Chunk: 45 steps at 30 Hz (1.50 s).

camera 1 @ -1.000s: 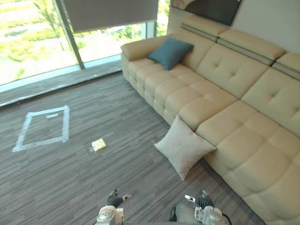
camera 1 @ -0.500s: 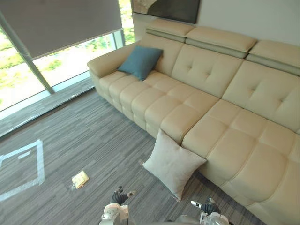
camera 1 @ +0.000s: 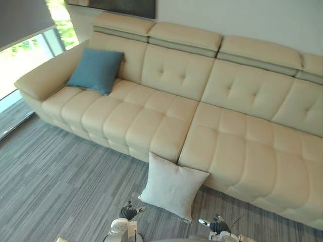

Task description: Pick up cushions and gather them together orderly.

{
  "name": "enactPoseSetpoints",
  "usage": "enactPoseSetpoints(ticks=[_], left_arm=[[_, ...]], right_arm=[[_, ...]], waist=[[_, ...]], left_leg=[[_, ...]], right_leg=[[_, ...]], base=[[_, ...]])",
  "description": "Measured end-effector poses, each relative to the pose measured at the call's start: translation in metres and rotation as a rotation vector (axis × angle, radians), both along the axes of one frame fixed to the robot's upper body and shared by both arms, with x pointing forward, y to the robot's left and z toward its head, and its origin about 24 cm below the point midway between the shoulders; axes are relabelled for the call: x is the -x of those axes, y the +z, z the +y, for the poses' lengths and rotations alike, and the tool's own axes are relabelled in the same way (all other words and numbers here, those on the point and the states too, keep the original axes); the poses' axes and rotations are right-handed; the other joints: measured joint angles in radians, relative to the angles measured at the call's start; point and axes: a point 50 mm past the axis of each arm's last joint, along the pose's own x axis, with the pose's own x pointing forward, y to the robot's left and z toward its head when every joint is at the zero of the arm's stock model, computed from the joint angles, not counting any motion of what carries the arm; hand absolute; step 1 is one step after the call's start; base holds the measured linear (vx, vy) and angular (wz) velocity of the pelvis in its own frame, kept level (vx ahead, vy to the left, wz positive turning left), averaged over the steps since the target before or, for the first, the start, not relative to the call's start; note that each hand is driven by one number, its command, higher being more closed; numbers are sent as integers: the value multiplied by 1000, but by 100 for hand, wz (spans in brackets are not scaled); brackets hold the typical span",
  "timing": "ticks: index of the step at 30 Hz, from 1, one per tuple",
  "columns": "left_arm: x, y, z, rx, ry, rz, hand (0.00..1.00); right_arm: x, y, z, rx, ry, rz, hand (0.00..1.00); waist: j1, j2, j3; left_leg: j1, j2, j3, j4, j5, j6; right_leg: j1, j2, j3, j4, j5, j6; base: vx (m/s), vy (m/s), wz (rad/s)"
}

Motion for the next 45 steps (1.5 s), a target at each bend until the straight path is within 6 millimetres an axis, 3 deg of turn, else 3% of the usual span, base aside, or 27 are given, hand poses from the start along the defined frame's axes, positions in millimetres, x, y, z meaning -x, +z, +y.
enactPoseSetpoints(ticks=[2, 4, 5, 6, 8, 11, 13, 15, 18, 19, 23, 28, 31, 34, 39, 45], left_arm=[[1, -1, 0, -2, -11, 10, 0], [0, -1, 1, -11, -38, 10, 0], [0, -2, -3, 0, -46, 17, 0], [-1, -2, -8, 14, -46, 17, 0], [-3, -1, -17, 37, -41, 10, 0], [-8, 2, -16, 36, -37, -16, 0], [-11, 4, -15, 38, -20, -36, 0], [-11, 4, -17, 43, -16, -35, 0], [-14, 6, -15, 41, -8, -51, 0], [-15, 6, -15, 39, -8, -54, 0], [-13, 5, -9, 22, -10, -46, 0], [-9, 4, -8, 12, -21, -36, 0], [-17, 7, -8, 5, -22, -55, 0], [-49, 21, -8, -1, 0, -144, 0], [-105, 63, 14, -40, 150, -388, 0], [-141, 103, 33, -35, 323, -577, 0]], right_arm=[[-2, 1, -3, 12, 13, -5, 0], [-3, 0, -3, 10, 20, 0, 0], [-5, 0, -7, 17, 17, 3, 0], [-6, 2, -14, 32, 7, -3, 0], [-7, 3, -21, 42, -19, -5, 0], [-6, 2, -18, 35, -15, -2, 0], [-6, 2, -15, 30, -15, -4, 0], [-6, 2, -15, 31, -18, -2, 0], [-6, 1, -12, 24, -21, -2, 0], [-3, 0, -13, 26, -21, 7, 0], [2, -2, -9, 12, -28, 23, 0], [-1, 0, -10, 23, -13, 9, 0], [-18, 6, -9, 44, 25, -35, 0], [-51, 20, -15, 79, 27, -123, 0], [-116, 67, -20, 137, -51, -411, 0], [-165, 116, -29, 137, -186, -637, 0]], waist=[[-6, 2, -1], [-6, -7, 3], [-8, 21, 10], [-11, 45, 24], [-9, 67, 31], [-4, 56, 38], [10, 50, 39], [12, 52, 38], [18, 36, 45], [27, 44, 38], [27, 15, 23], [28, 29, 25], [30, 27, 45], [29, 44, 114], [30, 32, 205], [32, 31, 250]], left_leg=[[19, 5, 23, -29, -11, -17], [14, -10, 34, -32, -9, -30], [19, -3, 13, -35, -13, -38], [24, 6, -2, -36, -10, -43], [15, 36, -9, 18, -12, -55], [-60, 94, -33, 233, -41, -98], [-115, 137, -49, 366, -54, -95], [-114, 154, -71, 378, -94, -71], [-115, 129, -145, 256, -102, -58], [-103, 109, -193, 204, -110, -86], [-66, 49, -142, 156, -98, -78], [-53, 17, -105, 129, -93, -69], [-116, 20, -92, 179, -95, -67], [-306, 54, -125, 389, -132, -46], [-635, 103, -190, 685, -246, -46], [-957, 121, -248, 901, -274, -34]], right_leg=[[-23, 3, -87, -72, -4, -7], [-21, 18, -123, -241, 32, -51], [15, 40, -131, -290, 36, -83], [32, 55, -132, -317, 40, -88], [63, 74, -144, -334, 36, -94], [107, 89, -158, -355, 34, -98], [128, 103, -146, -367, 33, -103], [131, 119, -119, -365, 25, -115], [115, 116, -75, -345, 20, -106], [91, 116, -53, -315, 11, -90], [71, 68, -8, -312, 20, -51], [37, 45, 30, -289, 18, -34], [-48, 38, 34, -207, 10, -26], [-191, 42, 25, -91, 8, -30], [-497, 49, 28, 165, -74, -68], [-790, 35, 24, 351, -98, -76]], base=[[73, -19, -37], [137, -132, -39], [109, -133, -34], [94, -99, -26], [138, -171, 4], [76, -176, 15], [34, -71, -20], [16, 49, -39], [3, 134, -39], [-2, 200, -53], [56, 189, -30], [17, 78, -20], [-44, -32, -11], [-205, -63, 5], [-269, -67, 9], [-253, -39, 12]])
